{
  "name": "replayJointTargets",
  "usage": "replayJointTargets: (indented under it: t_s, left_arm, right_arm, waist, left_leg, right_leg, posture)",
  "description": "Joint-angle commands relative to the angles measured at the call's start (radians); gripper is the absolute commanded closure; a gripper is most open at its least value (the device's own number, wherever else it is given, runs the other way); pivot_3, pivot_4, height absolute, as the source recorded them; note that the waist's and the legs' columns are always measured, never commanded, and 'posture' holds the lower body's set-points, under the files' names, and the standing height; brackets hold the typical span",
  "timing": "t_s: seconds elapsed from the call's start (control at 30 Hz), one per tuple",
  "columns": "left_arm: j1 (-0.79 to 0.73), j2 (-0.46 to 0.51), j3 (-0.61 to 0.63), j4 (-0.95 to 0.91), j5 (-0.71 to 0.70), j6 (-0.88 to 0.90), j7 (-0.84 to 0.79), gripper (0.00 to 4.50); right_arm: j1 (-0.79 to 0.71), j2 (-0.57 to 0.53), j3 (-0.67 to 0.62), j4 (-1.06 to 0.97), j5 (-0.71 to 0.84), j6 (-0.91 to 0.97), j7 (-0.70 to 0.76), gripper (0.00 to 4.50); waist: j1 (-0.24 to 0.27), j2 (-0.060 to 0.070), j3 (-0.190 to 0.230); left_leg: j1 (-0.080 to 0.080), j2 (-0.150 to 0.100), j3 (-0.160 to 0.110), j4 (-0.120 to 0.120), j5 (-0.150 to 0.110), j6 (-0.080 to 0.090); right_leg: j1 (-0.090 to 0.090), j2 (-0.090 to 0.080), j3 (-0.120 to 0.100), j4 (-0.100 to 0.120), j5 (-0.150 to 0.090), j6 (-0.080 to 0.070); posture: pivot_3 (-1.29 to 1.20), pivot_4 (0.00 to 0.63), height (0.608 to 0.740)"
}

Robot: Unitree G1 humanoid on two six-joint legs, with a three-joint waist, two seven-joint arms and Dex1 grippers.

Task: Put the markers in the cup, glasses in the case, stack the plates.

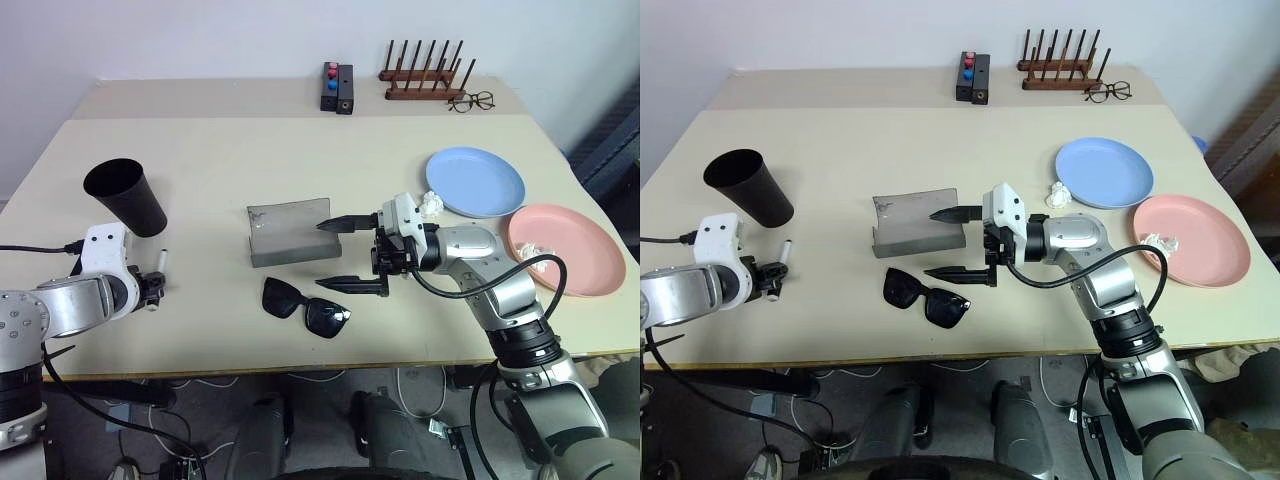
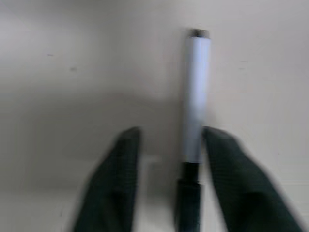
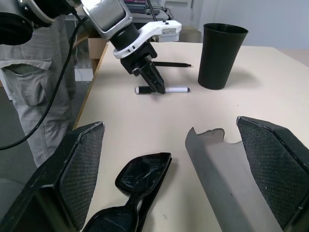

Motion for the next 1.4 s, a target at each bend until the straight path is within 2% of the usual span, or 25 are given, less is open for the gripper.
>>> replayJointTargets:
  t_s: [0.03, 0.2, 0.47, 0.53, 0.63, 0.7, 0.77, 0.8, 0.93, 1.1, 1.2, 1.4]
  left_arm:
    - [-0.001, -0.011, 0.000, -0.016, 0.038, 0.036, -0.033, 4.49]
    - [-0.001, -0.044, 0.040, -0.068, 0.038, 0.064, -0.066, 4.49]
    - [-0.008, -0.107, 0.075, -0.220, -0.061, 0.033, -0.165, 4.49]
    - [-0.006, -0.131, 0.064, -0.310, 0.019, -0.102, -0.238, 4.49]
    - [-0.001, -0.151, 0.023, -0.409, 0.226, -0.360, -0.363, 4.49]
    - [-0.022, -0.181, 0.013, -0.388, 0.314, -0.479, -0.401, 4.49]
    - [-0.067, -0.256, 0.008, -0.337, 0.498, -0.725, -0.392, 4.49]
    - [-0.089, -0.278, 0.010, -0.302, 0.542, -0.781, -0.391, 4.49]
    - [-0.165, -0.327, 0.042, -0.160, 0.672, -0.941, -0.381, 4.49]
    - [-0.196, -0.306, 0.067, -0.053, 0.865, -1.135, -0.363, 4.49]
    - [-0.212, -0.288, 0.061, -0.001, 0.977, -1.194, -0.331, 4.49]
    - [-0.237, -0.298, 0.090, 0.084, 1.065, -1.237, -0.268, 4.49]
  right_arm:
    - [0.012, -0.008, -0.022, -0.042, 0.016, -0.020, 0.002, 0.00]
    - [0.018, 0.000, -0.019, -0.039, 0.013, -0.026, 0.000, 0.00]
    - [-0.001, 0.014, -0.013, -0.020, 0.010, -0.031, -0.007, 0.00]
    - [-0.006, 0.016, -0.015, -0.019, 0.012, -0.029, -0.010, 0.00]
    - [-0.013, 0.017, -0.018, -0.018, 0.015, -0.027, -0.013, 0.00]
    - [-0.017, 0.017, -0.020, -0.014, 0.014, -0.028, -0.013, 0.00]
    - [-0.018, 0.014, -0.021, -0.009, 0.009, -0.035, -0.013, 0.00]
    - [-0.018, 0.013, -0.022, -0.007, 0.008, -0.037, -0.013, 0.00]
    - [-0.021, 0.013, -0.022, 0.006, 0.003, -0.048, -0.012, 0.00]
    - [-0.026, 0.015, -0.021, 0.022, 0.002, -0.060, -0.009, 0.00]
    - [-0.031, 0.018, -0.019, 0.033, 0.001, -0.067, -0.006, 0.00]
    - [-0.034, 0.027, -0.017, 0.036, 0.001, -0.072, -0.008, 0.00]
  waist:
    - [0.000, 0.000, 0.000]
    - [-0.001, 0.000, 0.000]
    - [-0.003, -0.001, 0.000]
    - [-0.003, 0.000, 0.000]
    - [-0.004, 0.000, 0.000]
    - [-0.003, 0.000, 0.000]
    - [-0.001, 0.000, 0.000]
    - [0.000, 0.000, 0.000]
    - [-0.001, -0.001, 0.000]
    - [-0.002, -0.001, 0.000]
    - [0.000, -0.001, 0.000]
    - [-0.001, -0.001, 0.000]
  left_leg:
    - [0.000, 0.000, 0.000, 0.000, 0.000, 0.000]
    - [0.000, 0.000, 0.000, 0.000, 0.000, 0.000]
    - [0.000, 0.000, -0.002, 0.000, 0.000, 0.000]
    - [0.000, 0.000, -0.002, 0.000, 0.000, 0.000]
    - [-0.001, 0.000, -0.002, -0.001, 0.000, -0.001]
    - [-0.001, 0.000, -0.001, -0.001, -0.002, -0.003]
    - [-0.001, 0.000, 0.000, -0.001, -0.001, -0.002]
    - [-0.001, -0.001, 0.002, -0.001, 0.000, -0.001]
    - [-0.001, -0.001, 0.003, -0.001, 0.000, 0.000]
    - [-0.001, -0.001, 0.004, -0.001, 0.000, 0.001]
    - [-0.001, 0.000, 0.004, 0.000, 0.000, 0.001]
    - [-0.001, 0.000, 0.003, 0.001, 0.000, 0.001]
  right_leg:
    - [0.000, 0.000, 0.000, 0.000, 0.000, 0.000]
    - [0.000, -0.001, 0.000, 0.000, 0.000, 0.000]
    - [0.000, -0.002, 0.000, 0.000, 0.000, 0.000]
    - [-0.001, -0.002, 0.000, -0.001, 0.000, 0.000]
    - [-0.001, -0.003, 0.000, -0.002, 0.000, -0.001]
    - [-0.001, -0.002, 0.000, -0.003, 0.001, -0.001]
    - [-0.001, -0.002, 0.000, -0.003, 0.001, -0.001]
    - [0.000, -0.002, 0.000, -0.003, 0.001, -0.001]
    - [0.000, -0.002, 0.000, -0.004, 0.001, -0.002]
    - [0.000, 0.000, 0.000, -0.003, 0.001, -0.001]
    - [0.000, 0.001, 0.000, -0.003, 0.002, 0.000]
    - [0.000, 0.001, 0.000, -0.002, 0.003, 0.003]
  posture:
    - [0.00, 0.150, 0.740]
    - [0.00, 0.150, 0.740]
    - [0.00, 0.150, 0.740]
    - [0.00, 0.150, 0.740]
    - [0.00, 0.150, 0.740]
    - [0.00, 0.150, 0.740]
    - [0.00, 0.150, 0.740]
    - [0.00, 0.150, 0.740]
    - [0.00, 0.150, 0.740]
    - [0.00, 0.150, 0.740]
    - [0.00, 0.150, 0.740]
    - [0.00, 0.150, 0.740]
